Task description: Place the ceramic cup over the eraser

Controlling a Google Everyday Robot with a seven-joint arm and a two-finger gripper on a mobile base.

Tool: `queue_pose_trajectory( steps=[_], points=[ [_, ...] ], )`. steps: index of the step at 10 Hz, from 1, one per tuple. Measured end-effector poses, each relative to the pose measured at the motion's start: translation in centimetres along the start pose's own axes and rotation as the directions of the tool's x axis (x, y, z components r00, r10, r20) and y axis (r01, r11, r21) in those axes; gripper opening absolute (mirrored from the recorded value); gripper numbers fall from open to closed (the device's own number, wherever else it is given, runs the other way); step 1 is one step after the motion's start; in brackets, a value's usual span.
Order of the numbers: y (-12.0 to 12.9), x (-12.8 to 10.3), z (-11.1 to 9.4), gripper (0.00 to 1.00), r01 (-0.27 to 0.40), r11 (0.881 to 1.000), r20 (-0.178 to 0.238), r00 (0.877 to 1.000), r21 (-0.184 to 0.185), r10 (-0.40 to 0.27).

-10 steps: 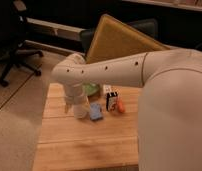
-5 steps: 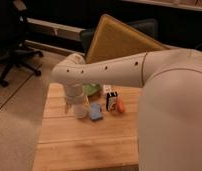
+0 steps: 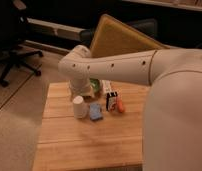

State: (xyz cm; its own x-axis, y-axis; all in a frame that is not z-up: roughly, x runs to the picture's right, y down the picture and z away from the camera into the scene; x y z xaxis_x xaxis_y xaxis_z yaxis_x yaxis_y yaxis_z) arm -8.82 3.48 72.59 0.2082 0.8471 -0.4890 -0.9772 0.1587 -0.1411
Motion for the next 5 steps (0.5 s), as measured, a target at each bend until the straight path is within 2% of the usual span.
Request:
queue_pose_trajectory(
  steps=[3,5],
  points=[
    [0.17,0.00,0.02,0.65,0.003,1.000,0.000,1.000,-0.001,-0.003],
    [0.05,0.33,0.55,0.65,0.008,1.000,-0.016,1.000,-0.002,-0.009]
  ],
)
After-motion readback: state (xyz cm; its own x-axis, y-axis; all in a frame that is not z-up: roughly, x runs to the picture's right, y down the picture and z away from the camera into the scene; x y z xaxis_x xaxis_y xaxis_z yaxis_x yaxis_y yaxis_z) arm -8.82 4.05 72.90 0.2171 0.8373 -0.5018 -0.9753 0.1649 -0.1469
